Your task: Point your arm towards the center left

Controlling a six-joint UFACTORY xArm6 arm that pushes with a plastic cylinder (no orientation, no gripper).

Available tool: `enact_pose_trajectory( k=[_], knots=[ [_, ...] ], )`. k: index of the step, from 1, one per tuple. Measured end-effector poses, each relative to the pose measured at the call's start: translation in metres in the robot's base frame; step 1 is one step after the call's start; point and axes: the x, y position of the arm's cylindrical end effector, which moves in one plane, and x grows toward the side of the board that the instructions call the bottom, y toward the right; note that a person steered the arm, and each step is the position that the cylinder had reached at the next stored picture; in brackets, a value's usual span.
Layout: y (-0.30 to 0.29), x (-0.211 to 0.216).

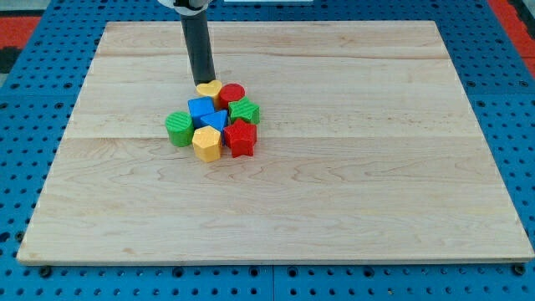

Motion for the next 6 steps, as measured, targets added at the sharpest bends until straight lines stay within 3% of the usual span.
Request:
enact_pose_trajectory(
  k=[3, 4, 5, 6],
  knots=[
    [-0.006, 0.013],
    [-0.050, 0.019],
    [-0.110, 0.054],
    [-0.104, 0.098]
  ],
)
